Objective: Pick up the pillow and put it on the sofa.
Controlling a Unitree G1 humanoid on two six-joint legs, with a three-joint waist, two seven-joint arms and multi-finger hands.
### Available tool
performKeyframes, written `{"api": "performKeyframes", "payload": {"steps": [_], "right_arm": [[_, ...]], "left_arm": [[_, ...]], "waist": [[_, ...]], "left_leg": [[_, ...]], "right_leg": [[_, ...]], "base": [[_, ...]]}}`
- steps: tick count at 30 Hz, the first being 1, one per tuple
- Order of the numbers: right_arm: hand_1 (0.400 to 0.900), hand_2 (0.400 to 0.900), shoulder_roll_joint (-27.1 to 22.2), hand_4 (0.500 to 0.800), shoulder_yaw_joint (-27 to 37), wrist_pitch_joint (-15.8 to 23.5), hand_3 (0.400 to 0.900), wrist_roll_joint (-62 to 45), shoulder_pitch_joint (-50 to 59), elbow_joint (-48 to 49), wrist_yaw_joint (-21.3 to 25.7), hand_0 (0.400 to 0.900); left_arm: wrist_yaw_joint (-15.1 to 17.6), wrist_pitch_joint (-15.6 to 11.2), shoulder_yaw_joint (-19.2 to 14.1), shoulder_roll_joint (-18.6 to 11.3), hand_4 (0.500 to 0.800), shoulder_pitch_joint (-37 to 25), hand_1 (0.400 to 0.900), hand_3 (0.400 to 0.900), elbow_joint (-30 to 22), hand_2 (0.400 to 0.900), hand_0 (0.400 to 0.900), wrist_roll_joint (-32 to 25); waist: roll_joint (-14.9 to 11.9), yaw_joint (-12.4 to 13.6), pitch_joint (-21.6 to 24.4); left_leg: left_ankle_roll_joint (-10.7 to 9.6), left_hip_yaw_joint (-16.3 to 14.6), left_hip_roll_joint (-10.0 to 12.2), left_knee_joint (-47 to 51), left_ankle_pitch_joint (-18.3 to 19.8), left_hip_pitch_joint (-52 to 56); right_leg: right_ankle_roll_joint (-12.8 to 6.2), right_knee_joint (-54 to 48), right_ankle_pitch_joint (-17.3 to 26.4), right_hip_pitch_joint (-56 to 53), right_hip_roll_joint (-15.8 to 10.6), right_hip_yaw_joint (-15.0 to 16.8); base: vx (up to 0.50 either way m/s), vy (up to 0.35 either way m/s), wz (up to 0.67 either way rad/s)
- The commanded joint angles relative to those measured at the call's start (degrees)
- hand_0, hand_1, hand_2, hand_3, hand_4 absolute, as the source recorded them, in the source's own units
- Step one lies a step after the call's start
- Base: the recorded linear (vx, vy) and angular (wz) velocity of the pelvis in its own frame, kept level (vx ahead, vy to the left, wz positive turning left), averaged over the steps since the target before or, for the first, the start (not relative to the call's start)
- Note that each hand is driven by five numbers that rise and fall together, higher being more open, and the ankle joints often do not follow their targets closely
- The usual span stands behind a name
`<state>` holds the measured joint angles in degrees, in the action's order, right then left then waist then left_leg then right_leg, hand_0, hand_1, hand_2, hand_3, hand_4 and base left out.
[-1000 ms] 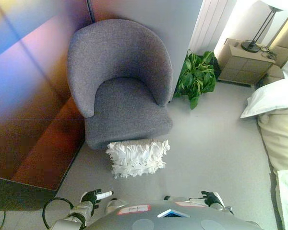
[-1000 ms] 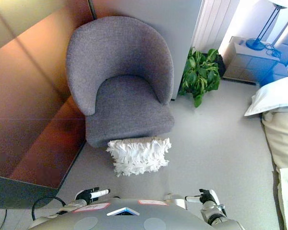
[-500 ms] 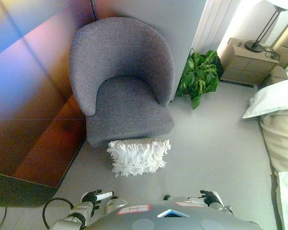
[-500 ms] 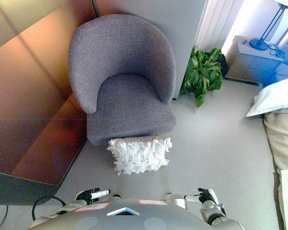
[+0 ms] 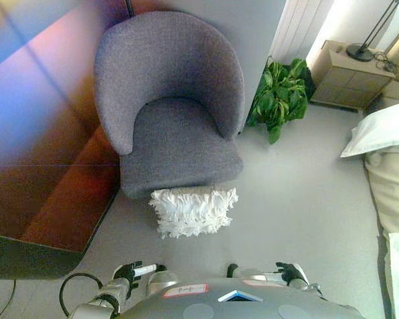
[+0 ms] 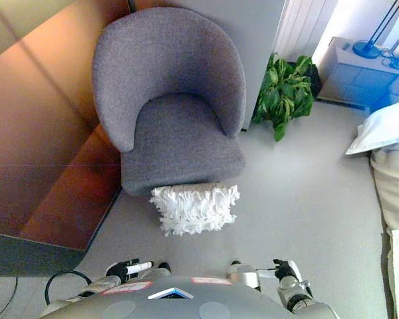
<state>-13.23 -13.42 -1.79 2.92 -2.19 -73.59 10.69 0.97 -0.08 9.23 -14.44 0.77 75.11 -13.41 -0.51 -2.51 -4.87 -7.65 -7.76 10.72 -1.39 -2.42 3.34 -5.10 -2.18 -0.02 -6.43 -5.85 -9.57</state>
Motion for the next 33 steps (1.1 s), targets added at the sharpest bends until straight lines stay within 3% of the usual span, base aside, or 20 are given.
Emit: {"api": "performKeyframes", "payload": {"steps": [1, 3, 4, 7, 10, 11, 14, 16, 17, 18, 21, 24, 26, 29, 30, 33], "right_arm": [[0.900, 0.900, -2.5, 0.800, -1.7, 0.3, 0.900, -0.3, 4.5, 0.2, 1.1, 0.900], [0.900, 0.900, -2.8, 0.800, -0.5, -0.2, 0.900, -1.4, 4.0, -0.4, 1.6, 0.900], [0.900, 0.900, -2.9, 0.800, 0.4, 0.1, 0.900, -1.5, 3.3, -0.8, 1.8, 0.900], [0.900, 0.900, -3.7, 0.800, 2.5, 1.9, 0.900, -2.4, 0.7, -2.0, 1.5, 0.900], [0.900, 0.900, -4.6, 0.800, 4.4, 3.3, 0.900, -0.4, -1.5, -3.0, 1.1, 0.900], [0.900, 0.900, -4.6, 0.800, 4.5, 3.4, 0.900, 0.2, -1.5, -3.2, 0.9, 0.900], [0.900, 0.900, -4.1, 0.800, 4.4, 4.1, 0.900, -0.5, -1.0, -2.8, 1.5, 0.900], [0.900, 0.900, -4.0, 0.800, 4.6, 5.1, 0.900, -1.5, -0.8, -1.8, 0.4, 0.900], [0.900, 0.900, -4.1, 0.800, 4.7, 6.2, 0.900, -1.3, -0.5, -1.7, -0.2, 0.900], [0.900, 0.900, -4.2, 0.800, 4.8, 7.8, 0.900, -0.1, 0.1, -1.6, -0.4, 0.900], [0.900, 0.900, -4.6, 0.800, 3.3, 8.8, 0.900, 0.3, 2.7, 0.3, -0.6, 0.900], [0.900, 0.900, -5.5, 0.800, 2.4, 8.8, 0.900, 0.5, 5.0, 2.1, -1.4, 0.900], [0.900, 0.900, -5.5, 0.800, 2.3, 8.2, 0.900, 1.4, 5.0, 3.1, -1.4, 0.900], [0.900, 0.900, -5.5, 0.800, 2.8, 7.8, 0.900, 2.3, 4.6, 3.9, -1.3, 0.900], [0.900, 0.900, -5.6, 0.800, 2.9, 7.7, 0.900, 2.8, 4.4, 4.1, -1.4, 0.900], [0.900, 0.900, -5.8, 0.800, 1.6, 7.4, 0.900, 5.1, 4.8, 4.6, -1.9, 0.900]], "left_arm": [[1.6, -4.7, -0.4, -0.6, 0.800, -2.9, 0.900, 0.900, -1.1, 0.900, 0.900, -1.1], [1.5, -5.1, -0.5, -0.9, 0.800, -2.9, 0.900, 0.900, -1.4, 0.900, 0.900, -1.5], [1.6, -5.6, -0.7, -1.0, 0.800, -2.7, 0.900, 0.900, -1.3, 0.900, 0.900, -1.3], [2.7, -6.9, -1.4, -1.0, 0.800, -2.2, 0.900, 0.900, -0.9, 0.900, 0.900, -0.1], [3.5, -7.6, -1.8, -0.5, 0.800, -2.2, 0.900, 0.900, -1.0, 0.900, 0.900, 0.7], [3.3, -6.8, -1.9, -0.6, 0.800, -2.7, 0.900, 0.900, -1.4, 0.900, 0.900, 0.7], [3.3, -6.0, -1.7, -0.9, 0.800, -2.7, 0.900, 0.900, -1.6, 0.900, 0.900, 1.5], [3.8, -6.9, -1.8, -1.6, 0.800, -2.3, 0.900, 0.900, -1.7, 0.900, 0.900, 2.5], [3.8, -7.1, -1.7, -1.9, 0.800, -2.4, 0.900, 0.900, -1.7, 0.900, 0.900, 2.3], [3.5, -6.9, -1.7, -2.1, 0.800, -2.9, 0.900, 0.900, -1.9, 0.900, 0.900, 2.8], [3.7, -7.3, -1.2, -2.4, 0.800, -3.3, 0.900, 0.900, -2.4, 0.900, 0.900, 2.7], [3.5, -7.6, -1.2, -2.9, 0.800, -3.3, 0.900, 0.900, -3.1, 0.900, 0.900, 1.5], [3.0, -7.2, -1.7, -3.2, 0.800, -2.8, 0.900, 0.900, -3.5, 0.900, 0.900, 2.2], [2.6, -6.6, -1.7, -3.8, 0.800, -2.1, 0.900, 0.900, -3.7, 0.900, 0.900, 3.3], [2.4, -6.5, -1.7, -4.2, 0.800, -2.0, 0.900, 0.900, -3.6, 0.900, 0.900, 4.4], [2.7, -5.9, -1.8, -5.0, 0.800, -2.7, 0.900, 0.900, -3.1, 0.900, 0.900, 4.9]], "waist": [[-2.0, 1.8, -3.8], [-1.4, 1.9, -5.6], [-0.9, 2.1, -6.0], [0.2, 3.0, -6.2], [1.4, 2.8, -5.6], [1.0, 2.2, -5.5], [0.5, 3.0, -5.6], [-0.1, 3.8, -5.0], [-0.2, 3.9, -4.9], [-0.3, 3.9, -4.7], [-0.3, 4.7, -4.6], [0.2, 4.9, -4.4], [-0.3, 5.3, -3.5], [-2.0, 5.6, -2.2], [-2.2, 5.5, -2.1], [-2.0, 5.8, -2.2]], "left_leg": [[5.1, -2.6, -1.0, -16.5, -0.8, -8.6], [3.2, -5.5, 1.1, -11.8, -2.5, -9.9], [2.0, -6.6, 2.0, -7.5, -5.3, -10.1], [-0.1, -7.8, 3.6, 4.9, -11.0, -11.6], [-0.4, -11.0, 5.9, 5.6, -11.3, -14.0], [0.5, -13.4, 5.4, 5.3, -9.2, -13.4], [0.8, -10.1, 4.9, 0.9, -7.4, -14.4], [-0.4, -7.9, 6.2, -9.3, -8.4, -18.2], [-0.6, -8.2, 6.8, -11.0, -8.2, -18.6], [-0.5, -8.6, 7.5, -12.6, -7.7, -18.6], [-0.2, -6.0, 8.1, -19.6, -5.7, -21.6], [-0.9, -6.5, 11.1, -24.9, -5.8, -23.3], [0.3, -7.9, 10.6, -25.0, -3.4, -22.5], [2.7, -9.2, 8.0, -25.1, 1.3, -21.0], [2.9, -9.1, 7.7, -25.3, 2.0, -20.3], [0.8, -7.4, 9.1, -25.8, 1.4, -19.3]], "right_leg": [[5.60, 13.4, -6.6, 3.0, 5.2, 1.0], [4.58, 15.4, -9.1, 1.1, 5.8, 0.0], [3.95, 15.7, -10.0, -0.1, 5.9, -0.8], [3.50, 17.0, -15.0, -4.5, 5.9, -2.2], [3.67, 21.8, -20.4, -5.8, 5.1, -3.4], [2.90, 23.7, -20.3, -5.2, 3.7, -3.9], [2.04, 28.1, -21.5, -5.4, 1.0, -2.6], [2.03, 26.9, -20.7, -6.6, -0.4, -3.0], [1.85, 26.0, -19.8, -6.8, -1.3, -3.4], [1.45, 25.0, -19.1, -7.3, -2.4, -3.9], [1.30, 22.4, -18.3, -8.0, -3.9, -3.3], [0.73, 21.4, -18.2, -9.0, -4.8, -3.4], [-0.42, 21.4, -17.0, -10.4, -5.9, -3.7], [-2.64, 26.9, -6.3, -9.3, -9.5, -2.8], [-2.72, 28.4, -4.8, -7.4, -9.6, -2.3], [-1.88, 20.6, -6.9, -6.0, -10.9, -4.2]], "base": [[0.16, -0.043, 0.07], [0.27, 0.071, 0.14], [0.30, 0.131, 0.06], [0.38, 0.182, -0.05], [0.36, 0.236, 0.14], [0.36, 0.285, 0.28], [0.39, 0.224, -0.01], [0.26, 0.121, 0.03], [0.27, 0.189, 0.11], [0.29, 0.220, 0.10], [0.27, 0.203, -0.06], [0.28, 0.200, -0.07], [0.31, 0.212, -0.05], [0.27, 0.166, -0.03], [0.27, 0.092, 0.04], [0.23, -0.116, -0.19]]}}
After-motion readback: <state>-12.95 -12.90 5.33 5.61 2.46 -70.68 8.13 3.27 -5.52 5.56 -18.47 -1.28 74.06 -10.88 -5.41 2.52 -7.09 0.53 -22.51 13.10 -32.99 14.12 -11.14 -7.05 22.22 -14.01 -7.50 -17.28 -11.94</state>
